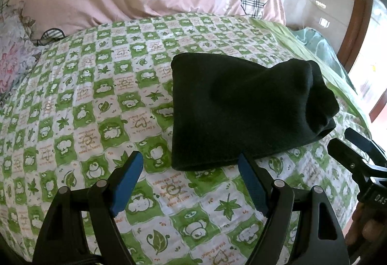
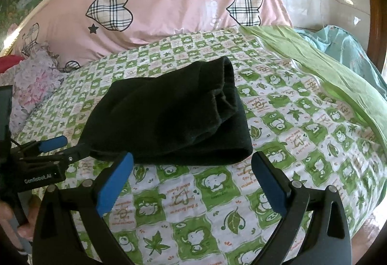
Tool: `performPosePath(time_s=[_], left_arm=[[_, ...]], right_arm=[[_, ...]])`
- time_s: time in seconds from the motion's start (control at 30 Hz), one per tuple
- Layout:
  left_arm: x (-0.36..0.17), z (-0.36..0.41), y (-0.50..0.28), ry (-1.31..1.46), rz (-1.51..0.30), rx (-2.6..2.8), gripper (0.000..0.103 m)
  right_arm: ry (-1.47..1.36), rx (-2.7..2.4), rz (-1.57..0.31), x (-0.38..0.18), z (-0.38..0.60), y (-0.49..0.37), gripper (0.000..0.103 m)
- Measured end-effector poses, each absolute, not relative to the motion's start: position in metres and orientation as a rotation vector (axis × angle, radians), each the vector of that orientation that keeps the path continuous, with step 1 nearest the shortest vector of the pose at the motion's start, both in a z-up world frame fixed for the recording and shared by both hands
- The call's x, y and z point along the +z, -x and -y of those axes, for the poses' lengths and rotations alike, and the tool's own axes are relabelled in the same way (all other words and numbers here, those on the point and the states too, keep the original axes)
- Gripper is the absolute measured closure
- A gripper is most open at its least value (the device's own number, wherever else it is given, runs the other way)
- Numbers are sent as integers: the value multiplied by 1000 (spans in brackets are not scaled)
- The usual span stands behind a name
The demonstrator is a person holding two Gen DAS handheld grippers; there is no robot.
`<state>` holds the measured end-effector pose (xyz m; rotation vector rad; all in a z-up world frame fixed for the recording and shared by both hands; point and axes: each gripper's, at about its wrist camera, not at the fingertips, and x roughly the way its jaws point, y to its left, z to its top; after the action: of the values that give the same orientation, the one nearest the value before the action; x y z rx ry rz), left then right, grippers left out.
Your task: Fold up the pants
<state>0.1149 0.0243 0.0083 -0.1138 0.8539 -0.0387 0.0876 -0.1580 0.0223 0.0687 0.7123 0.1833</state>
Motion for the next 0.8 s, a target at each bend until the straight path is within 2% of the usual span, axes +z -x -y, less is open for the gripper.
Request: performPosePath(time_s=[0.8], left_arm=[[9,-21,-117,98,-844,-44,22]], right_arm=[[-69,163,-688,22,162,-90,5]])
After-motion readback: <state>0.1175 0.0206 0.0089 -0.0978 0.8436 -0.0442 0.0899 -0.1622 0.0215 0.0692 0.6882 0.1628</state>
